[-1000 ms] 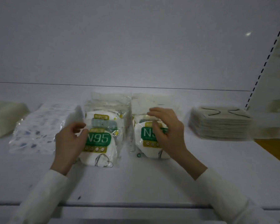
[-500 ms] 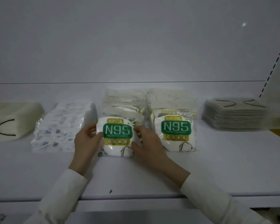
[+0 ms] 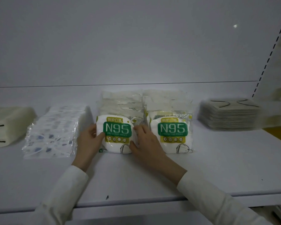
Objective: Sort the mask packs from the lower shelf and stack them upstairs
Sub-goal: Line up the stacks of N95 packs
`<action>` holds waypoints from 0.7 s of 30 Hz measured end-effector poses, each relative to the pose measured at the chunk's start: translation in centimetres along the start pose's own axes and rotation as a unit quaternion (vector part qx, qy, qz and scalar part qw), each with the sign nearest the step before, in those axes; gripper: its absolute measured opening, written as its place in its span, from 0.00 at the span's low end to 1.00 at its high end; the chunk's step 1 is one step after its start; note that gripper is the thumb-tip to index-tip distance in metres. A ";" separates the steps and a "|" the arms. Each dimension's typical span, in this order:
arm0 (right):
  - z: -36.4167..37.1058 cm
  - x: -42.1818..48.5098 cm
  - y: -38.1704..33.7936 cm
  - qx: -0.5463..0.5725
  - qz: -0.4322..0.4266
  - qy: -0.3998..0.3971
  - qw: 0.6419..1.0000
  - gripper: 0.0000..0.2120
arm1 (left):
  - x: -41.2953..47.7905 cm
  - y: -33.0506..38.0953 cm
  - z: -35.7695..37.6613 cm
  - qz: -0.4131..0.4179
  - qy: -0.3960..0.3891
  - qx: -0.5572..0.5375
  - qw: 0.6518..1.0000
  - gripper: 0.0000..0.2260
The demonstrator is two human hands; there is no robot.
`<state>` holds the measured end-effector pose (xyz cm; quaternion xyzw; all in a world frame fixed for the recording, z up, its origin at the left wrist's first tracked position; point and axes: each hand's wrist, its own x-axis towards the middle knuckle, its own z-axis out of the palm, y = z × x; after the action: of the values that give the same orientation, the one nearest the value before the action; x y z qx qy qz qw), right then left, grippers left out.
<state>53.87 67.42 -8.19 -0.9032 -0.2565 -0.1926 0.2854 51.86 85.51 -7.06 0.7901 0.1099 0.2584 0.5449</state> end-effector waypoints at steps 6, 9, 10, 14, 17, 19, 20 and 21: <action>0.3 -0.1 0.1 -0.036 -0.006 -0.008 0.999 0.18 | -0.1 -0.4 0.0 -0.014 -0.030 0.049 0.998 0.12; 0.2 -0.2 0.3 -0.044 -0.022 0.001 0.999 0.19 | 0.0 -0.3 -0.4 -0.009 -0.014 0.058 0.998 0.17; 0.1 -0.2 0.3 -0.046 -0.028 0.008 0.998 0.20 | 0.0 -0.2 -0.6 0.002 -0.001 0.075 0.997 0.19; -0.7 -0.3 0.4 -0.091 -0.085 0.049 0.991 0.19 | -0.1 1.0 -1.6 0.094 0.045 0.165 0.981 0.20; -2.0 -0.2 0.6 -0.117 -0.123 0.052 0.984 0.18 | -0.4 2.5 -1.9 0.179 0.058 0.255 0.948 0.17; -3.3 -0.2 0.9 -0.132 -0.150 0.052 0.978 0.18 | -0.9 3.7 -1.7 0.224 0.048 0.275 0.934 0.17; -3.9 -0.3 1.2 -0.141 -0.160 0.054 0.976 0.18 | -1.3 4.5 -1.4 0.238 0.042 0.273 0.931 0.16; -4.7 -0.4 1.6 -0.150 -0.166 0.056 0.973 0.17 | -1.7 5.1 -1.0 0.248 0.035 0.266 0.931 0.13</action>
<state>53.57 63.28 -5.50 -0.8684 -0.3543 -0.3239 0.1246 49.36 83.60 -2.54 0.8988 -0.0061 0.3737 0.2289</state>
